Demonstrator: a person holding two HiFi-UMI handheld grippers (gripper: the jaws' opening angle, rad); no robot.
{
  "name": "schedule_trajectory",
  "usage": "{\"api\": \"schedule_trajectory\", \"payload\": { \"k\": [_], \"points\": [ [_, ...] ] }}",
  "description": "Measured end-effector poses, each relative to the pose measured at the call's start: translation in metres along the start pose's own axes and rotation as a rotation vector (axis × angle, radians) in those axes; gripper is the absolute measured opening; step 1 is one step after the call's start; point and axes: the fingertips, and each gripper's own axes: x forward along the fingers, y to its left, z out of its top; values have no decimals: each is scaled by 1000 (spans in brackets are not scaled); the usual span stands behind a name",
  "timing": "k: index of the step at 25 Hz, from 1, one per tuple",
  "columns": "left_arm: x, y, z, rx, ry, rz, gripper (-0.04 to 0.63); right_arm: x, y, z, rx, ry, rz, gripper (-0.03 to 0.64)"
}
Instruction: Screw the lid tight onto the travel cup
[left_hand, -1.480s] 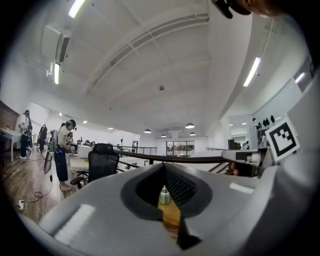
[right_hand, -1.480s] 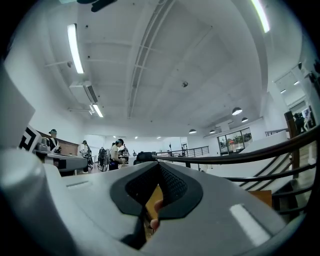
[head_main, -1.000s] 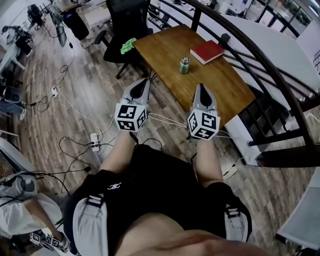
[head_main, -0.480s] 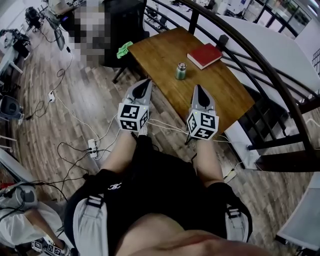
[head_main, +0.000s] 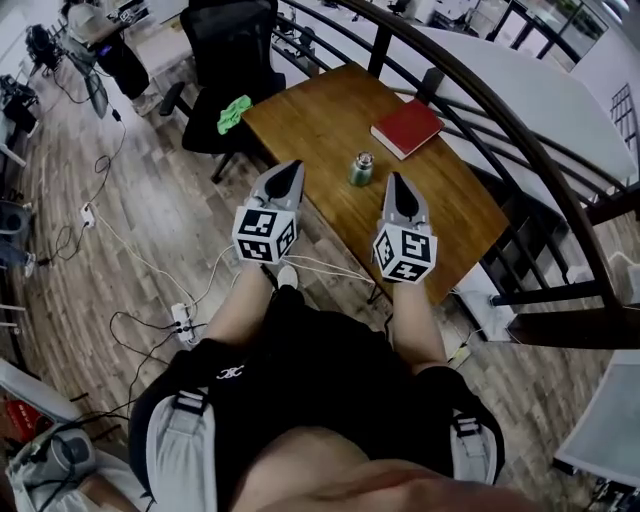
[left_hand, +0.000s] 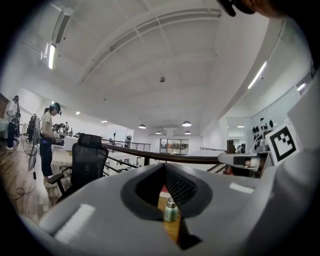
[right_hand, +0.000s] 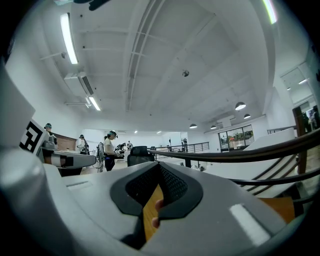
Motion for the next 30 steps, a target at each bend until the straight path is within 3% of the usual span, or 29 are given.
{"api": "schedule_trajectory", "payload": {
  "k": [10, 16, 22, 30],
  "points": [
    [75, 64, 17, 49, 23, -207, 49, 90, 21, 5, 34, 3, -111, -2],
    [110, 92, 3, -30, 45, -297, 49, 113, 15, -8, 14, 34, -226, -2],
    [133, 95, -6, -65, 66, -354, 49, 119, 3, -12, -25, 23, -308, -2],
    [152, 90, -21, -90, 76, -390, 49, 123, -19, -18, -36, 22, -298, -2]
  ]
}}
